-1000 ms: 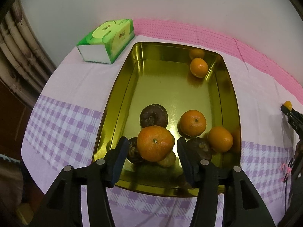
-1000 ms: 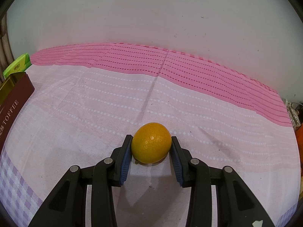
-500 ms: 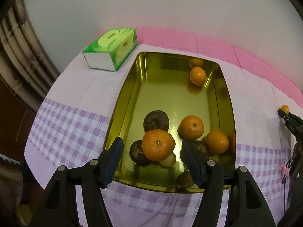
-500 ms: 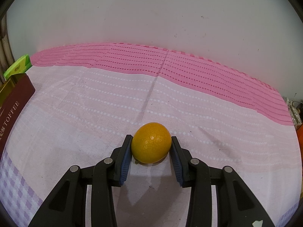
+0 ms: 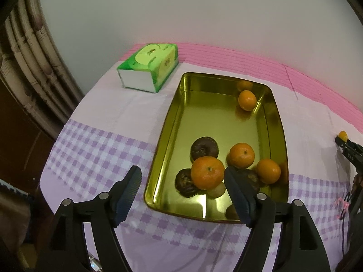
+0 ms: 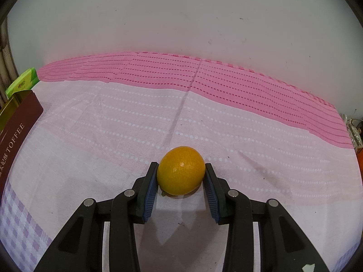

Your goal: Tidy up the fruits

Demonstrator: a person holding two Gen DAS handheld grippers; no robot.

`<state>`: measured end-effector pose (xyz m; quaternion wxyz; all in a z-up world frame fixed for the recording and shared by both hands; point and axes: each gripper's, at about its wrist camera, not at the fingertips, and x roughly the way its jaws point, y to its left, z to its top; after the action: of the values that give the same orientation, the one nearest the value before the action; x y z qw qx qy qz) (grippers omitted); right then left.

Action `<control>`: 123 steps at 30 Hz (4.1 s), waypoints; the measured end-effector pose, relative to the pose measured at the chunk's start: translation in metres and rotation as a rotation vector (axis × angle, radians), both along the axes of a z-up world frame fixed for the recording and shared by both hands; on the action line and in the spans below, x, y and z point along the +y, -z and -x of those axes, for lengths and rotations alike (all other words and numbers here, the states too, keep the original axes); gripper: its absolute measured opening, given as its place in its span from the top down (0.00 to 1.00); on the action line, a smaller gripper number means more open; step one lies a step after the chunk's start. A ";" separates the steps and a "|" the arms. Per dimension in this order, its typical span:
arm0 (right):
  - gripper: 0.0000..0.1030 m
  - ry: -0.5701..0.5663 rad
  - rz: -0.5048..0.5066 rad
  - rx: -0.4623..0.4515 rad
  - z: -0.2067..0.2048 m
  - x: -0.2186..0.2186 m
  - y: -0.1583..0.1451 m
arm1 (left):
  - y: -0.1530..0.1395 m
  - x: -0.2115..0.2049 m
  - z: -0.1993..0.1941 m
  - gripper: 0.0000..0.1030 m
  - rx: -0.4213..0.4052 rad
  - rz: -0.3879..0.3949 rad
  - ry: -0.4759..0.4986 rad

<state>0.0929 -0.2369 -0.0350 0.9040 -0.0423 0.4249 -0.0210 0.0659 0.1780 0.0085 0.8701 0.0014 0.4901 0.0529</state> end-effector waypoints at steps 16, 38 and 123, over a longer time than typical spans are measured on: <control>0.65 0.003 0.055 0.015 0.000 0.011 -0.002 | 0.003 0.008 0.008 0.15 -0.004 0.014 -0.035; 0.65 -0.212 -0.028 -0.050 0.026 0.103 -0.065 | -0.003 0.035 0.017 0.12 -0.021 0.085 -0.130; 0.01 -0.368 -0.052 0.028 0.075 0.247 -0.059 | -0.004 0.028 0.048 0.11 -0.019 0.016 -0.150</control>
<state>0.0178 0.0101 0.0235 0.8874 -0.0964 0.4229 0.1562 0.0178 0.2062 0.0128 0.8682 -0.0425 0.4810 0.1141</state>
